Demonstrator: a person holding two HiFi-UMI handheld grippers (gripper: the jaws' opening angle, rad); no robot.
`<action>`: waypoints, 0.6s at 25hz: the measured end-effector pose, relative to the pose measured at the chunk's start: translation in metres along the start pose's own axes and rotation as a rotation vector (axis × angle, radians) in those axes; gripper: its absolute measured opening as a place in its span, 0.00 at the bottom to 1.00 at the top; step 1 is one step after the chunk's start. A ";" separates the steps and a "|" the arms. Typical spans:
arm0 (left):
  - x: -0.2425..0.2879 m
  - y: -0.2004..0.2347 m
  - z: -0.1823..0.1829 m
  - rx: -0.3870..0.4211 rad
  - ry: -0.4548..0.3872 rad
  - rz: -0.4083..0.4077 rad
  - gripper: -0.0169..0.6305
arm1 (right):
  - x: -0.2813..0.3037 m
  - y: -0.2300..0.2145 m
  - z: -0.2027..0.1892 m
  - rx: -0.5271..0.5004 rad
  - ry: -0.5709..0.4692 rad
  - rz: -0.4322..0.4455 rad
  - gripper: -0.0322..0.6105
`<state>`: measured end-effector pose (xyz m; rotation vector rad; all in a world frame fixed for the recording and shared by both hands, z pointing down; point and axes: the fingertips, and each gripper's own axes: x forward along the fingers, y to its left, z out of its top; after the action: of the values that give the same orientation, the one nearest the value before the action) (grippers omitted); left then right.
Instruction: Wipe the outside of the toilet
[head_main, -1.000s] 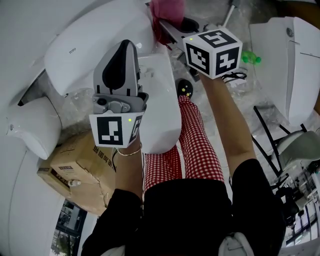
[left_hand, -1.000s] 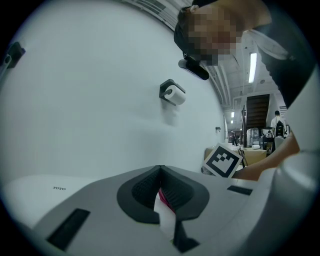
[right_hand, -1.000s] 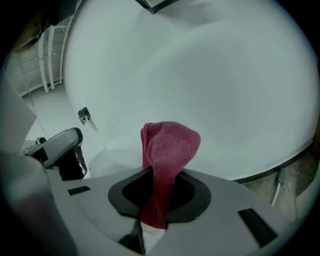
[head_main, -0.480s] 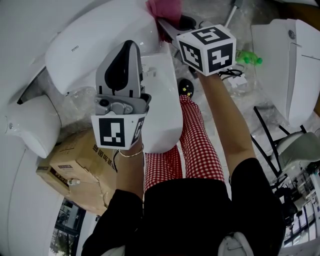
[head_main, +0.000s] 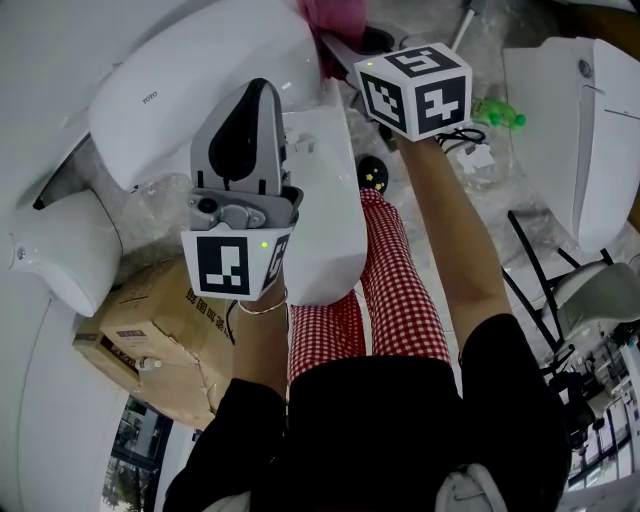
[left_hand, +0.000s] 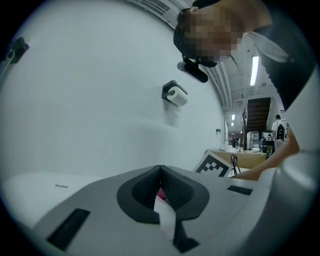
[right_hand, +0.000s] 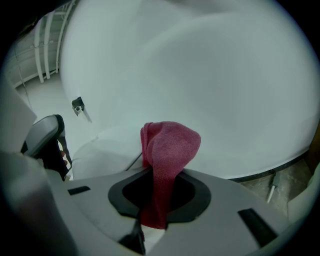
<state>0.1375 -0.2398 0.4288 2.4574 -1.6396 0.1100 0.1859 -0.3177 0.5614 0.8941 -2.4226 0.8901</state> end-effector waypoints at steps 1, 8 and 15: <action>0.000 0.000 -0.001 0.000 0.002 0.000 0.03 | 0.001 -0.001 -0.001 0.001 0.002 -0.002 0.18; 0.000 0.000 -0.002 0.001 0.006 -0.008 0.03 | 0.008 -0.008 -0.007 0.022 0.032 0.000 0.18; 0.001 -0.001 -0.002 -0.004 0.004 -0.016 0.03 | 0.017 -0.015 -0.015 0.019 0.066 -0.002 0.18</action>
<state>0.1389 -0.2401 0.4312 2.4650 -1.6172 0.1091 0.1864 -0.3241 0.5881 0.8606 -2.3608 0.9287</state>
